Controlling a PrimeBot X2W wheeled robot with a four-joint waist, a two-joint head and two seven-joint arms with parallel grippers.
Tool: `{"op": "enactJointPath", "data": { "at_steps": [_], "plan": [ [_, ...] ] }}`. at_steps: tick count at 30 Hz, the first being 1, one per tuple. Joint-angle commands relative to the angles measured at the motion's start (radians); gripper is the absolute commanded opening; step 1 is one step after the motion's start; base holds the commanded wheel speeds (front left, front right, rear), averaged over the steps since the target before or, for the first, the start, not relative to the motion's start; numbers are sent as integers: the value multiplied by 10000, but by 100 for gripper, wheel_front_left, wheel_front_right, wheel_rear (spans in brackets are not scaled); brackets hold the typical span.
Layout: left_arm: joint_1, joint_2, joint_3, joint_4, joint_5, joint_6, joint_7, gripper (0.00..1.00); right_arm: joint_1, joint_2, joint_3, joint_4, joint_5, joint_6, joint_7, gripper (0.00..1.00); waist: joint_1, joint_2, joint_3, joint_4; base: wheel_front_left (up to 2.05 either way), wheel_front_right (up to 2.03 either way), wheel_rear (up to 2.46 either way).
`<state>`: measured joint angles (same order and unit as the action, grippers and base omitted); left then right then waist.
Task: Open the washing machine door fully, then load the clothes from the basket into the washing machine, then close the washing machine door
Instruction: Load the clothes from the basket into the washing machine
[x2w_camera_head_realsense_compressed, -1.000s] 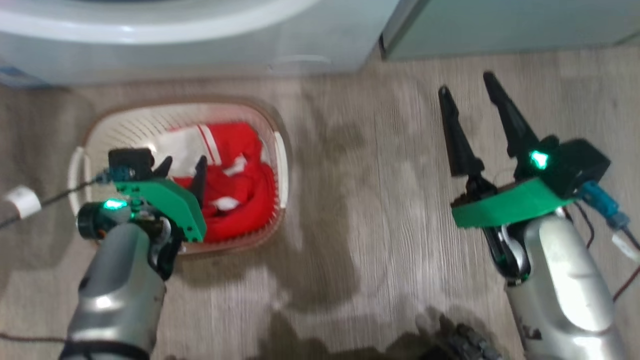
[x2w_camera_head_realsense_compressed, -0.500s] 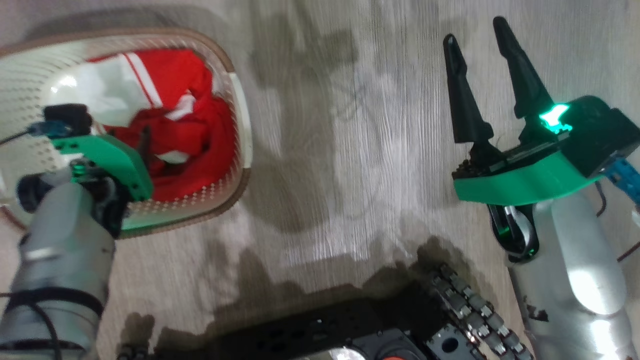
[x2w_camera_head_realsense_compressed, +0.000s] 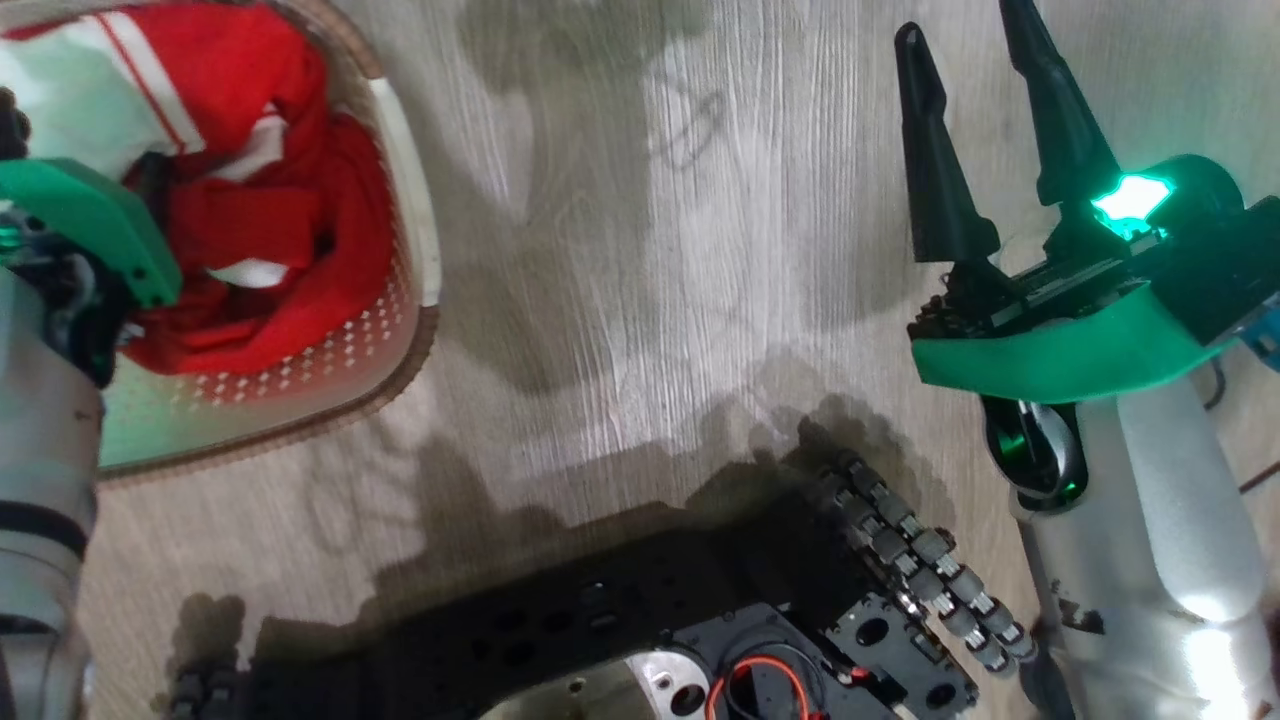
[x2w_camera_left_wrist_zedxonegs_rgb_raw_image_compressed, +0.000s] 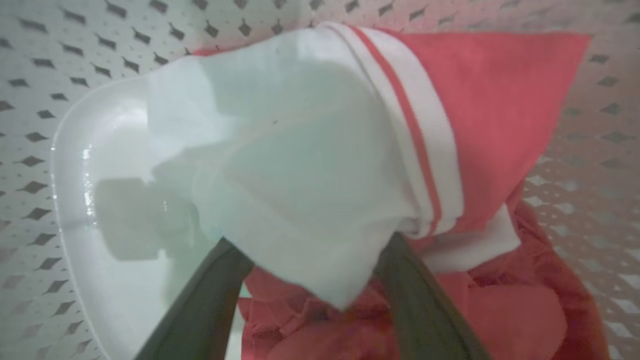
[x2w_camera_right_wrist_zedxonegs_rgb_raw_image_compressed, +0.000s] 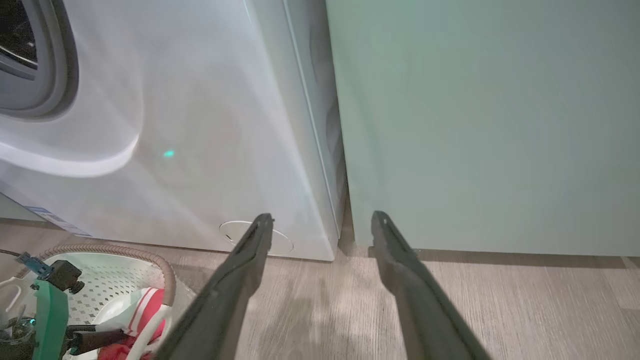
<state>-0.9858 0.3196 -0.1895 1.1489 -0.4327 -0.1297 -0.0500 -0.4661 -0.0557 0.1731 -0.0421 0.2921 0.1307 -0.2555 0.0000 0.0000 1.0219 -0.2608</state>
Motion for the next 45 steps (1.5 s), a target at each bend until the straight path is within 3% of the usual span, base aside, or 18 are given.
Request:
{"op": "enactJointPath", "data": {
  "at_steps": [1,7,8,9,10,15,29,34,45],
  "plan": [
    [147,552,15,-27,-90,-8,78,100,296,55,230,-338,109,0,-62,100,0,0,244,-184,0,0,0],
    [-255,933,-567,-9,-146,-9,339,100,285,55,323,-385,243,0,-62,100,0,0,465,-342,0,0,0],
    [-295,982,-674,-7,-147,-9,375,81,282,55,339,-376,265,0,-62,100,0,0,477,-363,0,0,0],
    [-331,1035,-784,-33,-147,-9,357,21,279,55,353,-362,309,0,-62,100,0,0,482,-380,0,0,0],
    [-369,1119,-858,-19,-128,-9,299,0,272,55,367,-349,343,0,-62,100,0,0,480,-394,0,0,0],
    [-468,1245,-992,256,-89,-4,-52,0,268,55,318,-183,409,0,-62,100,0,0,315,-343,0,0,0],
    [389,636,-861,-396,-272,413,-1977,0,439,55,155,263,30,0,-62,100,0,0,-1294,548,0,0,0],
    [1188,323,-640,-1539,-376,565,-2106,0,633,55,17,496,-233,0,-62,100,0,0,-2100,948,0,0,0],
    [3789,-295,287,-5837,-161,1229,-2116,0,1271,55,-418,911,-743,0,-62,100,0,0,-3987,1681,0,0,0]
  ]
}}
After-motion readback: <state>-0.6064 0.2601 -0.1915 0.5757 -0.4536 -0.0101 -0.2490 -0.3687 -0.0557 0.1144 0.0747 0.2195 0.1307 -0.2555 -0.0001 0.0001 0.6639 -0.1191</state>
